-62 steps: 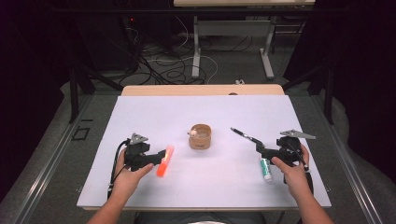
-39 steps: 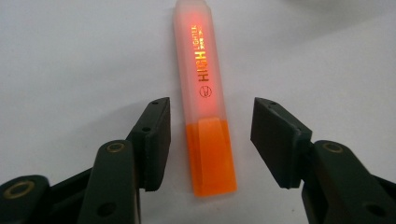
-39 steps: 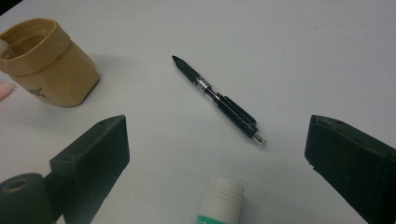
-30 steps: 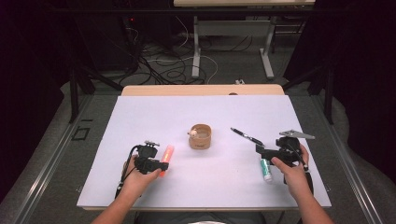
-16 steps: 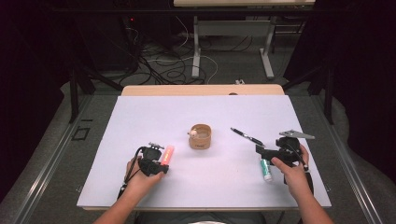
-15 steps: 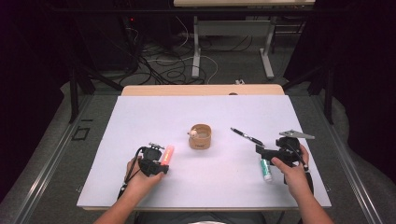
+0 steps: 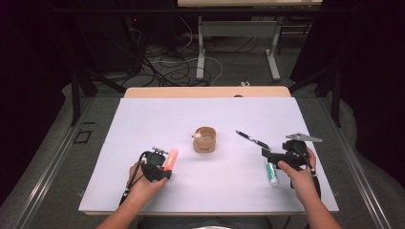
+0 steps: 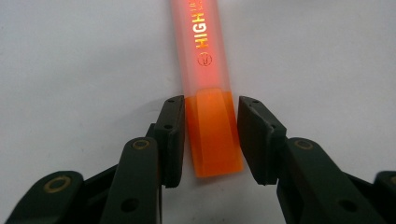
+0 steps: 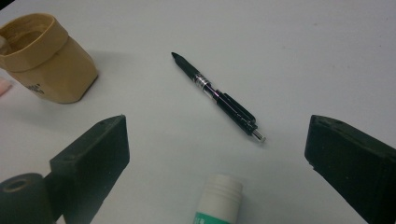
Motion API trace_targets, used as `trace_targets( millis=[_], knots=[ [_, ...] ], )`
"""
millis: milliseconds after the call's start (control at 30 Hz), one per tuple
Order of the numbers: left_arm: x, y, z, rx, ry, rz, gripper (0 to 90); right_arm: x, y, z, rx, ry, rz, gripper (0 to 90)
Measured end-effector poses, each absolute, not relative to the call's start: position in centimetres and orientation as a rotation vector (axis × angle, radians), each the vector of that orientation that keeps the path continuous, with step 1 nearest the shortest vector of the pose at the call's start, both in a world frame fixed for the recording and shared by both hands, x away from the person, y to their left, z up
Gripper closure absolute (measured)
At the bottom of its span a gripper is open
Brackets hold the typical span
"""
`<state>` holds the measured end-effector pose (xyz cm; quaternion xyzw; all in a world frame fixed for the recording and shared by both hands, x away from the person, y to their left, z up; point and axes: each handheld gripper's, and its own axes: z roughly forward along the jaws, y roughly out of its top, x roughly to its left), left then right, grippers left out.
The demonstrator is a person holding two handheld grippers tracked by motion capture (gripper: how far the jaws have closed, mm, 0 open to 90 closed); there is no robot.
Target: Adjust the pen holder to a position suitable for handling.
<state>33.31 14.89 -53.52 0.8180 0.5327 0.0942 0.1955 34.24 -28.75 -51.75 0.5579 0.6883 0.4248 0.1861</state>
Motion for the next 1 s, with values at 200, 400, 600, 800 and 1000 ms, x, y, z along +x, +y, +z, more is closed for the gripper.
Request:
trace_targets(
  millis=[200,400,600,800,1000],
  knots=[
    [33.5,15.0,-53.4,2.287,1.518,0.255,66.4,34.2,-28.7,-51.8,1.569,1.941,1.197,6.2],
    [33.6,15.0,-53.4,2.262,1.547,0.24,66.8,34.2,-28.7,-51.7,1.573,1.941,1.197,6.1],
    [33.7,15.1,-53.4,2.263,1.547,0.231,66.8,34.3,-28.7,-51.8,1.566,1.942,1.194,6.2],
    [33.8,15.5,-53.0,2.257,1.551,0.187,66.9,34.2,-28.7,-51.7,1.569,1.937,1.196,6.2],
    [34.0,16.6,-52.0,2.218,1.528,0.135,67.0,34.2,-28.8,-51.7,1.553,1.934,1.19,7.4]
  ],
)
